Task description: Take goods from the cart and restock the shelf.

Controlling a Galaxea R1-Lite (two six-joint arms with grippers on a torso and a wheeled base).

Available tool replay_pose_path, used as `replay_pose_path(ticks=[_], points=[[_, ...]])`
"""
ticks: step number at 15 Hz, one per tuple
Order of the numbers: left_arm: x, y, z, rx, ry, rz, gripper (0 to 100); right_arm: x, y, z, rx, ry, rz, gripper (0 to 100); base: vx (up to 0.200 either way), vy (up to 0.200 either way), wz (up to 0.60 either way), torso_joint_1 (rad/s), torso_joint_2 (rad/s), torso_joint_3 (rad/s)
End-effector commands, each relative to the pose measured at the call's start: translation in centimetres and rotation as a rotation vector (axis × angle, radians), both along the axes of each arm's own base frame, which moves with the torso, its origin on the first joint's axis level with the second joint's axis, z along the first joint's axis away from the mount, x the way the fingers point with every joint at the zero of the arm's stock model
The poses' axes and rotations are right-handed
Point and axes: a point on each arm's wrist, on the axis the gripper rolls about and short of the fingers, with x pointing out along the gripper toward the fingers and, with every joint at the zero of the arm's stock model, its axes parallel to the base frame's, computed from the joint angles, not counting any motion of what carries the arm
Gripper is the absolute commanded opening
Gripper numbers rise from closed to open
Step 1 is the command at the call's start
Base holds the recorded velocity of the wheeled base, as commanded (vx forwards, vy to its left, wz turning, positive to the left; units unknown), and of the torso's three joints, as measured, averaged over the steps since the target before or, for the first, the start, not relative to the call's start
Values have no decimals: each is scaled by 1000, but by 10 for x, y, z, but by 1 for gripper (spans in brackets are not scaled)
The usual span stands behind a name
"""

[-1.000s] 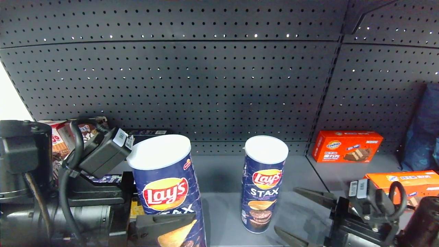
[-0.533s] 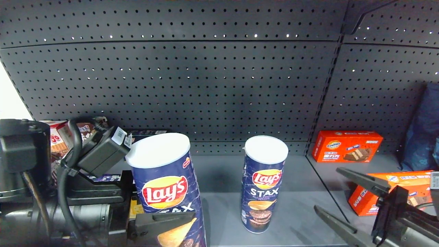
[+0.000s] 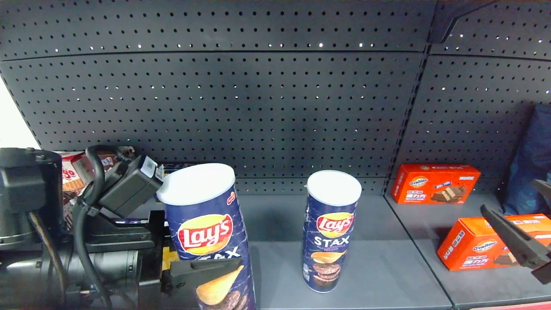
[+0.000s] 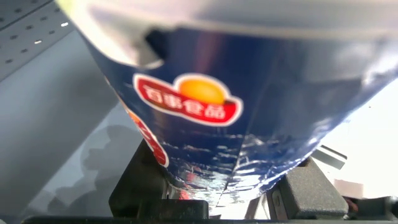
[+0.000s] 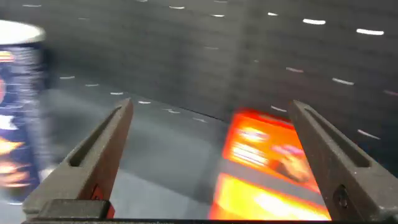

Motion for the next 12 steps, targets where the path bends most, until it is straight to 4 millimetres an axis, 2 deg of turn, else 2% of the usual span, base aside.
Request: replay_pose_path(ticks=[1,3,5,8,9,10,11,12], points=[[4,1,5,-8,-20,15,0,-25,-15,-3,12,-27,-127,100,0,0,0,0,0,0],[2,0,7,-9,-28,11,0,-41,-19,-9,12,-2,-171,100,0,0,0,0,0,0],[-5,5,11,-18,-46,14,0,-74,-23,-28,37,63,-220,100,0,0,0,0,0,0],[-7,5,11,-20,-50,12,0,-104,-23,-56,46,117,-235,100,0,0,0,0,0,0],[-7,5,11,-20,-50,12,0,-114,-23,-68,60,135,-214,100,0,0,0,0,0,0],[-7,5,11,-20,-51,10,0,-127,-23,-92,79,185,-211,100,0,0,0,0,0,0],[-7,5,11,-21,-51,11,0,-127,-24,-102,92,288,-254,100,0,0,0,0,0,0],[-8,6,12,-22,-52,11,0,-127,-25,-101,131,278,-287,100,0,0,0,0,0,0]])
